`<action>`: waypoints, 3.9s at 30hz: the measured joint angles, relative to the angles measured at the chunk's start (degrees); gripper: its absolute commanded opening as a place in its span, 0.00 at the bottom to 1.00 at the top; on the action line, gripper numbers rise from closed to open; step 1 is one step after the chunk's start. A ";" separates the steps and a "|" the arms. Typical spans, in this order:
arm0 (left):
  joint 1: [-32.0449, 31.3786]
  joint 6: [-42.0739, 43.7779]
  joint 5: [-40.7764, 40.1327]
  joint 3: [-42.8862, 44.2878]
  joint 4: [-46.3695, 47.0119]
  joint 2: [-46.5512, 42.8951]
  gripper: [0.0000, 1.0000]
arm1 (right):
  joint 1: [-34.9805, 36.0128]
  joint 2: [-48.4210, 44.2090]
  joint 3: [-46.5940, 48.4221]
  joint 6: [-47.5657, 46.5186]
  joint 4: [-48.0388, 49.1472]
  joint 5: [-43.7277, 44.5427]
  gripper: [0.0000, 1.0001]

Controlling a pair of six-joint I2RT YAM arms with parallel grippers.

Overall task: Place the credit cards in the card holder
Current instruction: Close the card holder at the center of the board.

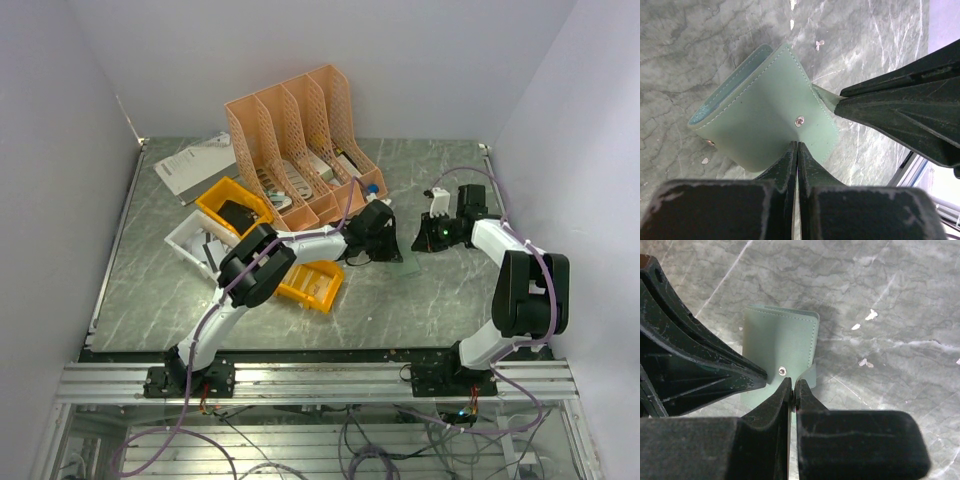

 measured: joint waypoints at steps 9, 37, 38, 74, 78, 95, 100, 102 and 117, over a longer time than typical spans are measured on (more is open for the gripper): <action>0.20 -1.73 0.02 -1.90 3.28 -0.02 0.07 | 3.45 3.82 1.90 0.02 0.44 -0.35 0.08; 0.66 -4.50 0.48 -5.79 9.49 -0.57 0.07 | 4.46 -0.70 1.53 -1.33 0.90 3.93 0.32; 0.66 -4.50 0.48 -5.79 9.49 -0.57 0.07 | 4.46 -1.29 1.42 -1.62 0.98 4.35 0.32; 0.66 -4.83 0.50 -5.77 9.46 -0.57 0.07 | 7.72 -0.04 1.01 -3.52 1.29 12.11 0.23; 0.66 -4.83 0.50 -5.79 9.46 -0.57 0.07 | 7.74 -0.04 0.85 -3.85 1.27 12.37 0.28; 0.66 -4.83 0.52 -5.79 9.46 -0.57 0.07 | 7.78 -0.15 0.13 -4.31 0.94 13.55 0.15; 0.66 -4.83 0.50 -5.79 9.44 -0.59 0.07 | 7.78 -0.96 0.09 -4.31 0.94 13.53 0.18; 0.66 -4.83 0.50 -5.79 9.46 -0.57 0.07 | 7.78 -1.40 0.00 -4.31 0.96 13.53 0.18; 0.66 -4.81 0.50 -5.77 9.44 -0.59 0.07 | 7.78 -1.90 -0.20 -4.20 0.96 13.84 0.00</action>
